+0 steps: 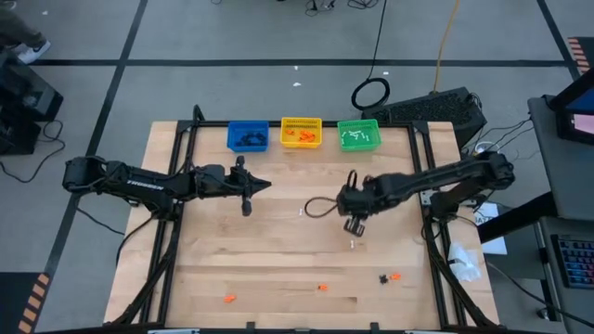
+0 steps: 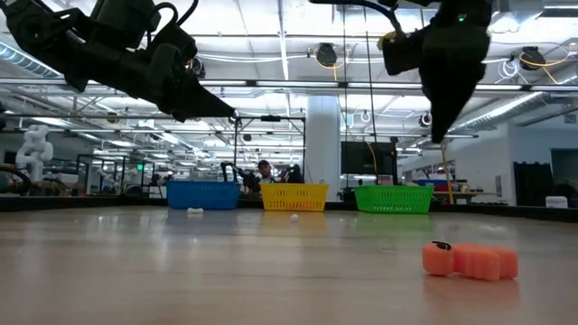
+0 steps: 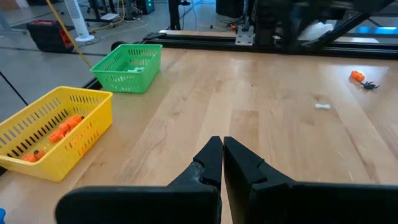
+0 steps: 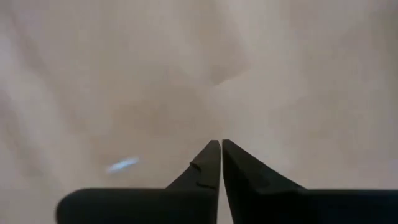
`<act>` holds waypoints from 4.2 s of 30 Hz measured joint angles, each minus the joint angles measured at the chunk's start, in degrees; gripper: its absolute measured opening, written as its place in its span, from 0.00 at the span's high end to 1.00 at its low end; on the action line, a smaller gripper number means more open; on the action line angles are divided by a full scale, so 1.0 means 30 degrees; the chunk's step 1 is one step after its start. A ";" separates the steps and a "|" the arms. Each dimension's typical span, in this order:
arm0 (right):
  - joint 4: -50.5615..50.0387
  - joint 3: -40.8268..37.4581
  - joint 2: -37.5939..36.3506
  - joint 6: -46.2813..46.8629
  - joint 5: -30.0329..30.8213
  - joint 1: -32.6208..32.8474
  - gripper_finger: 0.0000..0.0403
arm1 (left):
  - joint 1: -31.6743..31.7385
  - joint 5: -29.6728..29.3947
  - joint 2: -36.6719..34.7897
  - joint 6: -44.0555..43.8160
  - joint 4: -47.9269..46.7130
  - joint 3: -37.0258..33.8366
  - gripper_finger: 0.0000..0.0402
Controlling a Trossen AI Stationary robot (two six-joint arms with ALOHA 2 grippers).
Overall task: Sort Halloween decoration
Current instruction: Put the white bone toy into the green bin, then put the orange skeleton toy into the yellow bin
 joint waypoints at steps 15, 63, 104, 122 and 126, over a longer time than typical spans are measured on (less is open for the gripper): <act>0.2747 -0.0774 0.3705 1.2574 -0.1594 0.4524 0.71 | -0.0001 0.0050 0.0000 -0.0022 -0.0039 0.0000 0.98; 0.2503 -0.0576 -0.0450 -0.2964 0.3000 -0.6950 1.00 | -0.0004 0.0114 0.0000 -0.0025 -0.0396 0.0007 0.98; 1.4314 -0.2851 0.0753 -1.2643 -0.2646 -1.7880 0.98 | -0.9320 -0.1952 -0.0394 -0.6885 -2.0592 0.8671 0.98; 2.1306 -0.7819 -0.3644 -1.0549 -0.2480 -1.3452 1.00 | -1.8532 0.0595 0.6701 -1.8567 -1.9756 0.9855 0.90; 2.1290 -0.7874 -0.3616 -1.1013 -0.1506 -1.2936 1.00 | -1.8821 0.0676 0.7747 -1.9029 -1.8403 1.0097 0.76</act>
